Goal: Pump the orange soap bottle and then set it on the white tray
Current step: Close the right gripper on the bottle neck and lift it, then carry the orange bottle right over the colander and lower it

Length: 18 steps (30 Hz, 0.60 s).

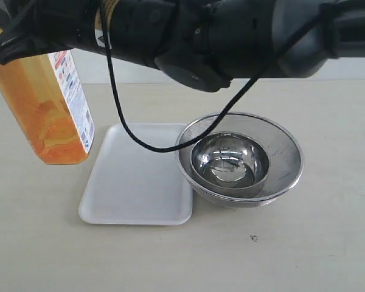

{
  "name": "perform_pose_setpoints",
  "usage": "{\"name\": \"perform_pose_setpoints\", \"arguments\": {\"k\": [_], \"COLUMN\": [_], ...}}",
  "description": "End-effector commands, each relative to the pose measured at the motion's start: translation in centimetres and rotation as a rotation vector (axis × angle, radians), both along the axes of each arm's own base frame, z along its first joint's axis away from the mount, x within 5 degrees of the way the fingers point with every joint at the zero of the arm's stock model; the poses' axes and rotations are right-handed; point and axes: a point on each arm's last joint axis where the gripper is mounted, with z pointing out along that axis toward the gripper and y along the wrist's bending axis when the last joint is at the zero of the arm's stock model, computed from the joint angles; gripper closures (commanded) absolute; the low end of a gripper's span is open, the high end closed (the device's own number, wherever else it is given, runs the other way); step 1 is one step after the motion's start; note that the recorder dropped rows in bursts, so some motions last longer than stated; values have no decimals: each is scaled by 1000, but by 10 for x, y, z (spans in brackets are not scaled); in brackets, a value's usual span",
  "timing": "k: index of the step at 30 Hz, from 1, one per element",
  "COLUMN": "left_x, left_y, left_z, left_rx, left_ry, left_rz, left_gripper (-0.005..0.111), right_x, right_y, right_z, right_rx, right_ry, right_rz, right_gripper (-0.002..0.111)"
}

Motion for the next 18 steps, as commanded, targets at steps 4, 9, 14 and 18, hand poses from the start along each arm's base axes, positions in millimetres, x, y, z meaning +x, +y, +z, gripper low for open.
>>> {"name": "perform_pose_setpoints", "arguments": {"k": [4, 9, 14, 18], "left_x": [0, 0, 0, 0], "left_y": [0, 0, 0, 0], "left_z": [0, 0, 0, 0], "left_rx": [8, 8, 8, 8], "left_ry": [-4, -4, -4, -4], "left_rz": [1, 1, 1, 1], "left_gripper": [102, 102, 102, 102], "right_x": [-17, -24, -42, -50], "right_y": [-53, -111, -168, -206], "right_z": [35, 41, 50, 49], "right_rx": [70, 91, 105, 73], "right_ry": [-70, -78, -108, -103], "right_rz": [-33, -119, -228, -336], "right_gripper": [108, 108, 108, 108]}}
